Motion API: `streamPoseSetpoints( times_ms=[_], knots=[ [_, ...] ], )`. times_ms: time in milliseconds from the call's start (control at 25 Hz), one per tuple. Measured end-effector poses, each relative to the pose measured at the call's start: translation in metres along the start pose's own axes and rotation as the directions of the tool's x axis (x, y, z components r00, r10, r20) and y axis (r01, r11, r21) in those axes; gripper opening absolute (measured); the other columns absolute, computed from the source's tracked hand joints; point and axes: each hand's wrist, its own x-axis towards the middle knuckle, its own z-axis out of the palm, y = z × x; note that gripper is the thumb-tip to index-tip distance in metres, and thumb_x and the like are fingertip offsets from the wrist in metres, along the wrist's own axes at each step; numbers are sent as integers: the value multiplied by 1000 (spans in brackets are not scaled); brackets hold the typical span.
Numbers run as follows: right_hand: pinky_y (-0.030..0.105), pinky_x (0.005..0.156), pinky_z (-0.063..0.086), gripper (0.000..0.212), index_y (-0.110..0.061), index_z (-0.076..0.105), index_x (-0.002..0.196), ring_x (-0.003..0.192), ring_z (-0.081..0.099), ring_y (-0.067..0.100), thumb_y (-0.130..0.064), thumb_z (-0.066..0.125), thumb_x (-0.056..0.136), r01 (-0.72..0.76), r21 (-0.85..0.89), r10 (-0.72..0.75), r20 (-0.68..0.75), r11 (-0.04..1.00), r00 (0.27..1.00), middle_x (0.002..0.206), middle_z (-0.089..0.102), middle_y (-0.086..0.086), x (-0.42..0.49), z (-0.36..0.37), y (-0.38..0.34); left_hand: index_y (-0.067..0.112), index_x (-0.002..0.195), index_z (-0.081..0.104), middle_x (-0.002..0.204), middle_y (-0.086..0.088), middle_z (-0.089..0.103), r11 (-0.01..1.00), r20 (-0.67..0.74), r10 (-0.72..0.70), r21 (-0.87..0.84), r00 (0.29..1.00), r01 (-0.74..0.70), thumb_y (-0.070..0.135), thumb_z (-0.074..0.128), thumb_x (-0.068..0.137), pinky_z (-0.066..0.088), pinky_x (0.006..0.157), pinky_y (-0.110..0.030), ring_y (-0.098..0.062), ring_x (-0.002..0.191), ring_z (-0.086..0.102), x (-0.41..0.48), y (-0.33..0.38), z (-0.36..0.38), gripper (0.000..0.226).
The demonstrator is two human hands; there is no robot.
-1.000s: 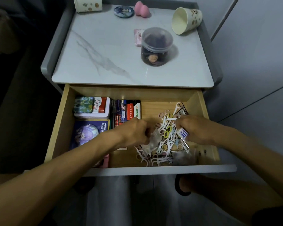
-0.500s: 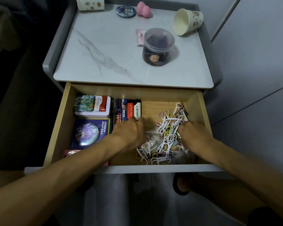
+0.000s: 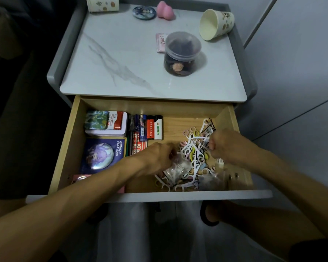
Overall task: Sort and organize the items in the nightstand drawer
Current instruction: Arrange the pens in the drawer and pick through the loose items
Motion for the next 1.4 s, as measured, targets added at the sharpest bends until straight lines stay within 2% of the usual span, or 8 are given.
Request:
streamPoseSetpoints(
  times_ms=[200,360,640,760,840,960,1120,1400],
  knots=[
    [33,79,53,10,-16,68,78,86,66,14,-16,76,83,235,297,-194,-160,926,968,89,70,-1,-1,-13,8,18,112,59,108,3,65,971,-176,-51,-237,983,8,24,57,97,51,65,-16,-6,81,64,3,11,-5,16],
    [29,73,51,9,-17,72,83,80,64,3,-21,79,81,362,402,-302,-206,841,931,86,70,-7,4,-7,-9,4,99,65,87,-12,64,632,-183,-160,-774,970,-41,20,62,94,50,58,-22,-15,65,59,3,23,-16,18],
    [36,61,55,5,-18,70,94,67,64,21,-18,66,92,321,633,-186,-272,704,944,85,68,-5,15,-10,-9,5,95,58,82,-10,71,498,-334,-277,-852,901,-163,16,46,103,47,46,-22,-15,57,59,-2,22,-28,18],
    [24,61,50,15,-17,67,104,75,63,10,-26,61,95,224,523,-159,-166,822,973,92,67,-5,23,-7,5,4,96,61,69,-6,66,588,-402,-328,-795,855,-149,18,47,103,44,43,-21,-17,54,57,0,17,-30,21],
    [33,75,52,33,-21,62,117,94,64,18,-35,69,88,193,134,-176,-128,972,976,106,68,0,30,-3,12,5,92,65,65,-5,64,702,-417,-321,-707,850,-81,18,50,102,42,43,-22,-16,51,54,2,13,-30,22],
    [32,71,48,69,-29,45,137,84,62,14,-35,80,77,245,-141,-243,31,959,969,86,64,-4,34,8,10,12,87,66,74,-5,68,973,-343,-171,-209,924,102,21,52,99,45,56,-25,-15,60,60,4,3,-24,21],
    [26,65,37,56,-35,48,135,74,55,10,-22,72,86,425,-167,-432,-6,890,902,68,43,-15,29,7,-6,11,112,61,110,-11,65,954,-161,-122,254,979,160,24,49,97,51,85,-39,-27,98,62,0,-8,-15,23],
    [25,73,50,40,-21,58,116,77,58,10,-43,69,85,554,-251,-541,125,794,832,86,56,-7,12,42,-52,11,117,61,118,-14,63,932,-129,-177,296,976,208,23,48,97,48,85,-36,-29,106,61,0,-12,-14,26]
  ],
)
